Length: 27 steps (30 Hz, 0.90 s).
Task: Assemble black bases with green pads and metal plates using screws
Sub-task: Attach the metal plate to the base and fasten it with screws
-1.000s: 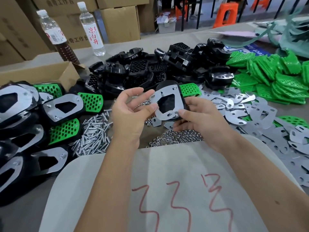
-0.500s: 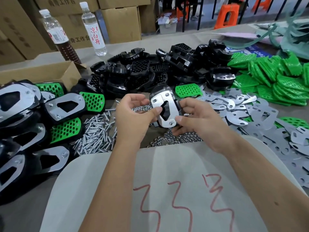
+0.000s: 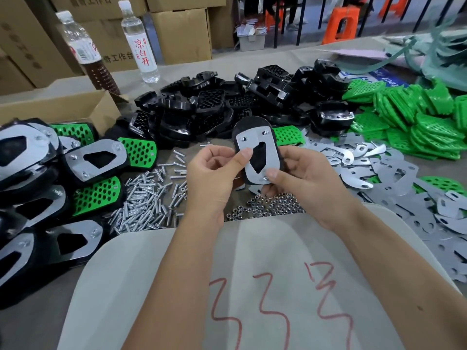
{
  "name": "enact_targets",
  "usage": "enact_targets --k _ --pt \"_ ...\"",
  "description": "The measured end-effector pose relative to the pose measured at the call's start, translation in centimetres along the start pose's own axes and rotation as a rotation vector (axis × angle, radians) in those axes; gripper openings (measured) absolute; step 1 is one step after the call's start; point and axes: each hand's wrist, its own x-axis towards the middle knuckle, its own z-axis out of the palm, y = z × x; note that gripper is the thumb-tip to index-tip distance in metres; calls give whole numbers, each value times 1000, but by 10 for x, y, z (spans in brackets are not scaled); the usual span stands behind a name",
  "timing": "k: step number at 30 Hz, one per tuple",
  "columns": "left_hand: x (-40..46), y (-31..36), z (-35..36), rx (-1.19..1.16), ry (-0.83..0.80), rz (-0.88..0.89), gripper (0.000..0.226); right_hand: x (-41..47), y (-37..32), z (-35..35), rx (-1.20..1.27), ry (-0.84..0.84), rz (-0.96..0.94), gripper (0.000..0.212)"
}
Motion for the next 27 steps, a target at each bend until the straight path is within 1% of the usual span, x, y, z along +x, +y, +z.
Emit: enact_targets --k 2,4,5,6,7,8,9,10,11,13,14,15,17,18,20,21,22,24,25,26,27 --pt "-4 -4 6 131 129 82 33 1 0 6 -140 109 4 24" --pt "-9 -5 13 276 213 168 26 3 1 11 -435 215 -47 25" --pt "-13 -3 18 316 216 187 25 3 1 14 -613 242 -91 26" --pt "-16 -2 23 337 195 189 28 3 -1 18 -780 254 -141 28" --pt "-19 -1 27 338 163 182 33 3 -2 21 -897 255 -202 31" --pt "-22 -1 31 322 132 173 36 4 -2 24 -958 248 -266 32" --pt "-25 1 33 293 121 162 36 3 -2 27 -967 250 -307 31" --pt "-26 2 34 255 135 149 34 3 -1 30 -920 265 -301 29" --pt "-24 3 32 211 169 134 32 3 -2 30 -788 288 -243 26" --pt "-18 7 25 118 212 66 26 3 -3 30 -400 292 -74 28" --pt "-14 9 20 84 191 2 26 2 -5 30 -234 259 -18 30" --pt "-10 10 16 41 136 -70 27 2 -6 28 -114 209 6 31" --pt "-6 13 8 -85 -14 -169 17 1 -8 24 39 78 16 32" --pt "-5 14 5 -125 -60 -187 14 0 -9 24 85 24 25 31" --pt "-3 15 1 -180 -71 -187 15 0 -9 23 110 -20 46 31" --pt "-3 15 0 -207 -57 -180 13 1 -8 23 43 5 41 29" --pt "-2 15 -1 -221 -34 -174 10 1 -6 22 -99 59 21 25" --pt "0 14 -4 -218 42 -159 8 1 -2 17 -515 159 -93 16" --pt "2 14 -6 -202 90 -146 11 1 -2 16 -694 134 -156 13" --pt "4 13 -9 -177 132 -130 13 1 -2 15 -833 64 -189 12" --pt "7 13 -12 -153 159 -113 14 1 -3 15 -927 -28 -180 14"
